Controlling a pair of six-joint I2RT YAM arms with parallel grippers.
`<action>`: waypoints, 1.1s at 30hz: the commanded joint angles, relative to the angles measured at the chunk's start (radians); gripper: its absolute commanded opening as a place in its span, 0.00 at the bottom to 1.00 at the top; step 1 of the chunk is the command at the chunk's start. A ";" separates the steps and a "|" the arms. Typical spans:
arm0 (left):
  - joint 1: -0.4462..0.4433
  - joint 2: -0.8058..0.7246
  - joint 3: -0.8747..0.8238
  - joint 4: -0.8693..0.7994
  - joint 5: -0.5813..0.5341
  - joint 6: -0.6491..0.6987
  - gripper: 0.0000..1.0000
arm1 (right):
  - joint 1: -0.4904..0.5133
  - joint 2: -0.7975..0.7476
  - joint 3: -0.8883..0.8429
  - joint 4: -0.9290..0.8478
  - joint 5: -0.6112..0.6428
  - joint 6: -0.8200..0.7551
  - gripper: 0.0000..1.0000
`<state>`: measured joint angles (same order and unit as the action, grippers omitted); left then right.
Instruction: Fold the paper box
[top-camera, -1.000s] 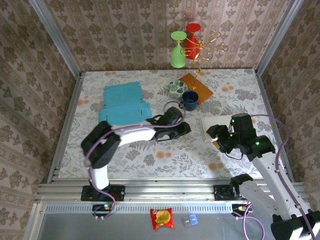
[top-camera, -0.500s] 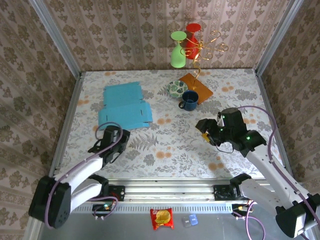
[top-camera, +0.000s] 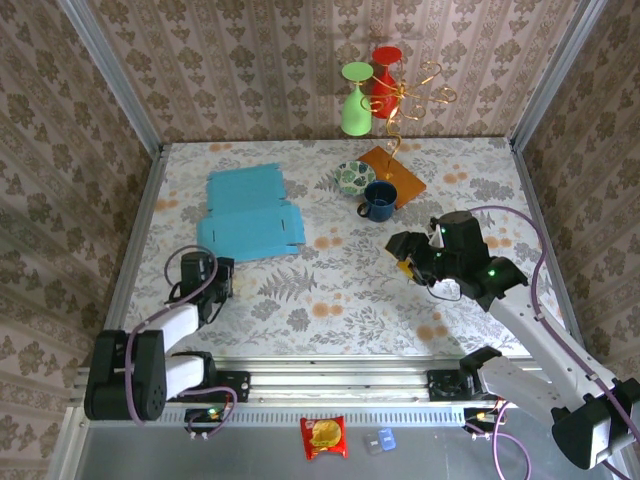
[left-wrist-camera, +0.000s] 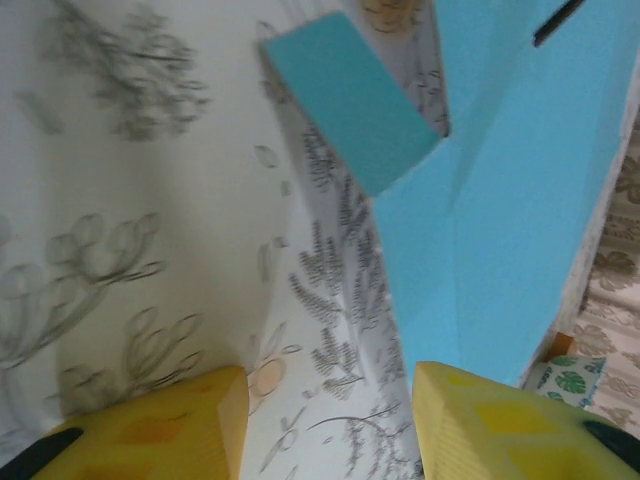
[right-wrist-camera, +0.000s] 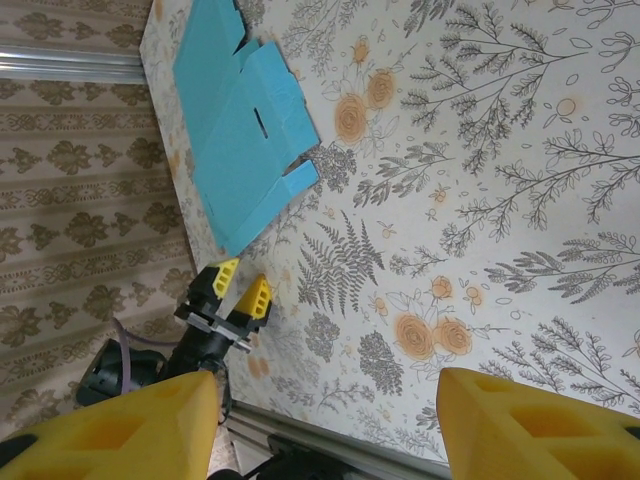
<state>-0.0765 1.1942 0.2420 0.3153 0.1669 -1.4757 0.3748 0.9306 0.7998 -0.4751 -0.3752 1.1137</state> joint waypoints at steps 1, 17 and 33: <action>0.009 0.074 0.007 0.143 0.034 -0.027 0.46 | 0.007 -0.013 0.022 0.003 -0.009 0.009 0.61; 0.015 0.364 0.038 0.485 0.030 -0.061 0.28 | 0.009 -0.036 0.009 -0.007 -0.001 0.018 0.61; -0.051 0.192 0.068 0.427 -0.130 -0.086 0.00 | 0.101 -0.004 -0.073 0.210 0.091 0.178 0.57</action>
<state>-0.0986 1.4582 0.2787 0.8154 0.1150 -1.5528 0.4339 0.9138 0.7609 -0.3756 -0.3489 1.2087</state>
